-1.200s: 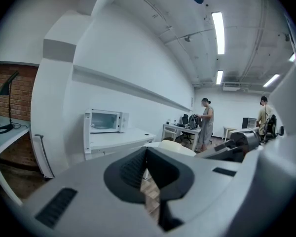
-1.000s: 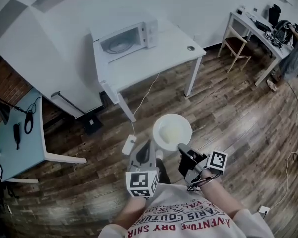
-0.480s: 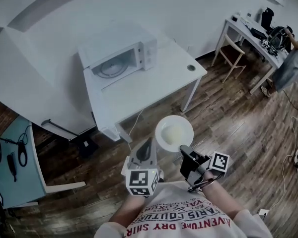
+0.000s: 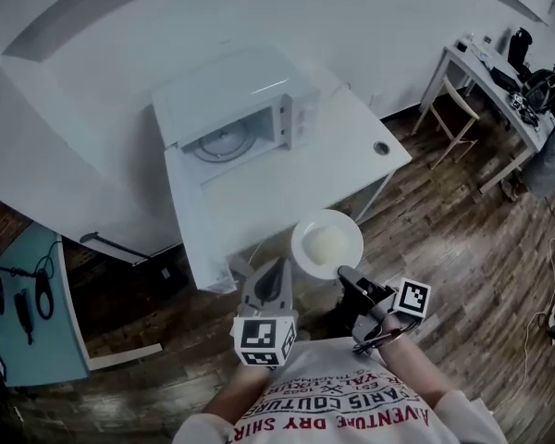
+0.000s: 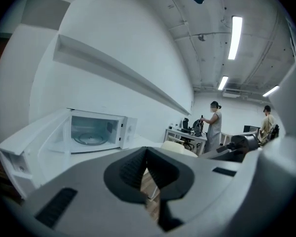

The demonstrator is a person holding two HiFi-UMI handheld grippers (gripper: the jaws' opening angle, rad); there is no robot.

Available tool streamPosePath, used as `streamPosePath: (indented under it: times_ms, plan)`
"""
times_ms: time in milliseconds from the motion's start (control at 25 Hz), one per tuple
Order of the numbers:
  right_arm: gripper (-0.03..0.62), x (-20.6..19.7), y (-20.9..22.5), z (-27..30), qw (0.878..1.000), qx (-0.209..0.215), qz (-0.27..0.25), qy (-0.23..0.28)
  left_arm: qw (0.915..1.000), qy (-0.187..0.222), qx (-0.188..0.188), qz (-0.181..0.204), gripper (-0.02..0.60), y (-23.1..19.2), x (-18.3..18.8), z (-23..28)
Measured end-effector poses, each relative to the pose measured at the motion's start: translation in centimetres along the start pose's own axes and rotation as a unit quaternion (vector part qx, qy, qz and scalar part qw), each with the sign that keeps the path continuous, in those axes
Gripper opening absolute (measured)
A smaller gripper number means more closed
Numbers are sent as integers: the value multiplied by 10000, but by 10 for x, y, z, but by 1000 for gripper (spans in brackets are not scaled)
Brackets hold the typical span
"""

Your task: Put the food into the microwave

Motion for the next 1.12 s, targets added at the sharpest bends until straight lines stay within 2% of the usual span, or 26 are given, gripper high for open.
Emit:
streamPosePath:
  times_ms: [280, 520, 760, 920, 1120]
  plan:
    - [23, 38, 5, 71, 9980, -113, 24, -624, 9982, 22, 601, -67, 3, -38, 3, 56]
    - [23, 82, -9, 143, 9904, -162, -62, -1370, 9911, 212, 1310, -90, 3, -68, 23, 111]
    - [23, 122, -39, 222, 9756, -44, -454, -2147, 9728, 491, 2255, -187, 3, -109, 48, 155]
    - [21, 132, -45, 261, 9638, 51, -360, -2643, 9588, 486, 2787, -267, 3, -126, 45, 172]
    - [23, 134, -37, 293, 9529, 13, -364, -3011, 9477, 389, 3150, -321, 3, -141, 36, 186]
Point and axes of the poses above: the fingertips, and each gripper's own axes: z forward along the fingers, y to its right, x out of its top, the point moved 1 cm from there along -z, backward along the fingers, and after that the axes turned 7 degrees about y, right-handed, at the moved point
